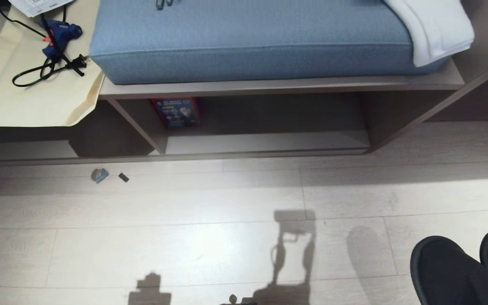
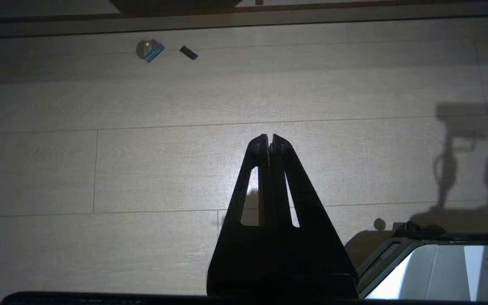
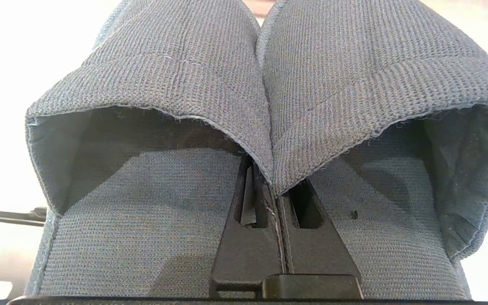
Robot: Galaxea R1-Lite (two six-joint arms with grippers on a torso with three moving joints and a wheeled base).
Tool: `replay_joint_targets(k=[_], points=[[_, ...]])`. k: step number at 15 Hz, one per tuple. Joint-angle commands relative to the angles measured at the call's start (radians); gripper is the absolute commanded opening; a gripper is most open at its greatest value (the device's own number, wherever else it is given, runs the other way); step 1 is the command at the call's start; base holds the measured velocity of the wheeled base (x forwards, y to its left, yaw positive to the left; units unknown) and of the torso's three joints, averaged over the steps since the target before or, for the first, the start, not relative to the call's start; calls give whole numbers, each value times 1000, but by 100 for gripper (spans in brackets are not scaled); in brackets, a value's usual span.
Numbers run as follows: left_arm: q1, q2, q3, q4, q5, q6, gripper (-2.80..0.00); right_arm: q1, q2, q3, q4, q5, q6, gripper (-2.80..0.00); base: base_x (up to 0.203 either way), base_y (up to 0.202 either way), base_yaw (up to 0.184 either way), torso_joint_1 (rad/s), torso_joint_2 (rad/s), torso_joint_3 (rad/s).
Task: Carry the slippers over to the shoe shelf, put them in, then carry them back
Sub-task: Place the slippers on the floor
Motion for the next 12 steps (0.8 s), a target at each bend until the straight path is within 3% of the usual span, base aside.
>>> replay_joint_targets(k=[1,12], points=[[-1,1,0,0,0,0,-280,0,2,0,1,1,3,-280,0,0,0,-4,6,203],[-1,1,0,0,0,0,-280,0,2,0,1,1,10,-280,0,0,0,4,1,205]])
